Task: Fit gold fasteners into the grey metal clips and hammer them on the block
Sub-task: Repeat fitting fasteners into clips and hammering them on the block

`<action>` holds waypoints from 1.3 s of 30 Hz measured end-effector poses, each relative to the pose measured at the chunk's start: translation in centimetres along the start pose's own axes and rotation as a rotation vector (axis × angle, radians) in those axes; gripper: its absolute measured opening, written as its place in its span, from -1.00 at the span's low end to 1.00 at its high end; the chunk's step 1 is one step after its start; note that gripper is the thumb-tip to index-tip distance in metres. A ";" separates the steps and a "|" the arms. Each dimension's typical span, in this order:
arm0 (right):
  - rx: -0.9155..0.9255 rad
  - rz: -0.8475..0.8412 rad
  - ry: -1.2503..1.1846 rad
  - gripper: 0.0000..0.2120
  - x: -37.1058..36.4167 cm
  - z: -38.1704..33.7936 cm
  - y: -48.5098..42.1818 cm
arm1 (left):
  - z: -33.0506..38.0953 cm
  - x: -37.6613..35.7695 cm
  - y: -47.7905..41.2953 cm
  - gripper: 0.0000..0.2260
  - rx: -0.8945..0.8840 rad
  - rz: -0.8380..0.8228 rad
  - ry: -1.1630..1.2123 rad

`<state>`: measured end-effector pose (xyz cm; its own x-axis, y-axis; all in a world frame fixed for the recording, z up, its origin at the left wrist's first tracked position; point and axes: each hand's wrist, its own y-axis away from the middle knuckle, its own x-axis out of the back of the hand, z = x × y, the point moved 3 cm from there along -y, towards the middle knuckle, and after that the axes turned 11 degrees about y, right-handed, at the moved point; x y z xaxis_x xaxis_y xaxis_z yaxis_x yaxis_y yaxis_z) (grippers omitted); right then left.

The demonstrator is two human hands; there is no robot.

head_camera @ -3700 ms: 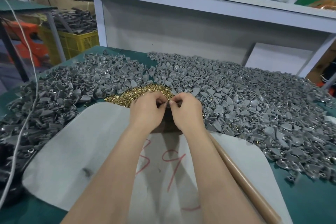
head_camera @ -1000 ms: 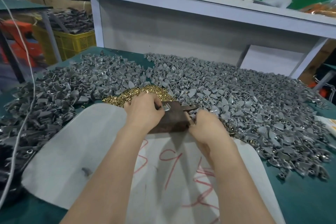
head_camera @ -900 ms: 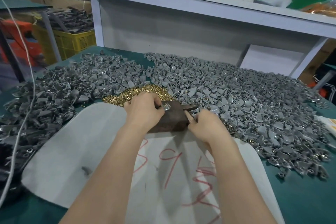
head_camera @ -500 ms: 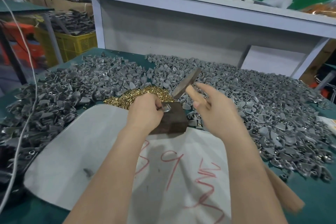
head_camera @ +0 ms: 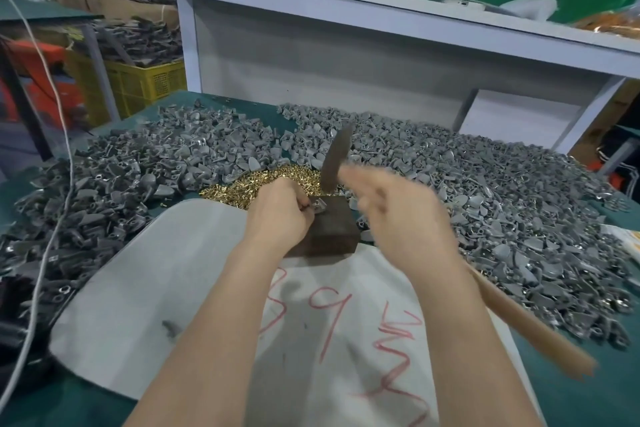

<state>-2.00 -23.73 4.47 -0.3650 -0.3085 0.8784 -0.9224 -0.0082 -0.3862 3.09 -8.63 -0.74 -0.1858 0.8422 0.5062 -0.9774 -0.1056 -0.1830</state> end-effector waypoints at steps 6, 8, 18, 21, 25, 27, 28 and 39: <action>-0.030 0.167 -0.028 -0.55 0.1 0.2 0.3 | 0.0 0.0 0.0 -0.88 0.010 0.001 -0.004; -0.013 0.070 0.007 -0.54 -0.3 0.0 0.1 | -0.1 0.0 -0.1 -0.92 0.033 0.002 0.004; 0.027 -0.105 0.041 -0.54 -1.7 0.0 0.2 | 0.1 0.2 0.1 -0.94 0.033 -0.006 0.003; -0.016 -0.113 0.065 -0.56 -2.0 0.8 -0.1 | 0.2 0.4 0.1 -0.95 0.037 -0.005 -0.008; -0.154 -0.016 -0.176 -0.59 -2.6 2.6 -1.0 | 0.2 0.3 0.0 -0.95 0.036 -0.013 -0.025; -0.251 -0.052 -0.171 -0.64 -3.8 3.6 -1.5 | 0.2 0.3 0.0 -0.93 0.038 -0.008 -0.027; -0.310 -0.093 -0.181 -0.69 -4.5 4.2 -1.7 | 0.2 0.3 0.1 -0.93 0.037 -0.008 -0.029; -0.366 -0.122 0.249 -0.68 -5.9 4.7 -1.5 | 0.8 0.2 0.4 -0.92 -0.014 -0.027 -0.038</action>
<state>2.16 -26.39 -1.49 -0.2286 -0.0881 0.9695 -0.9281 0.3202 -0.1898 2.64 -8.95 -0.07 -0.1633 0.8241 0.5424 -0.9807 -0.0757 -0.1802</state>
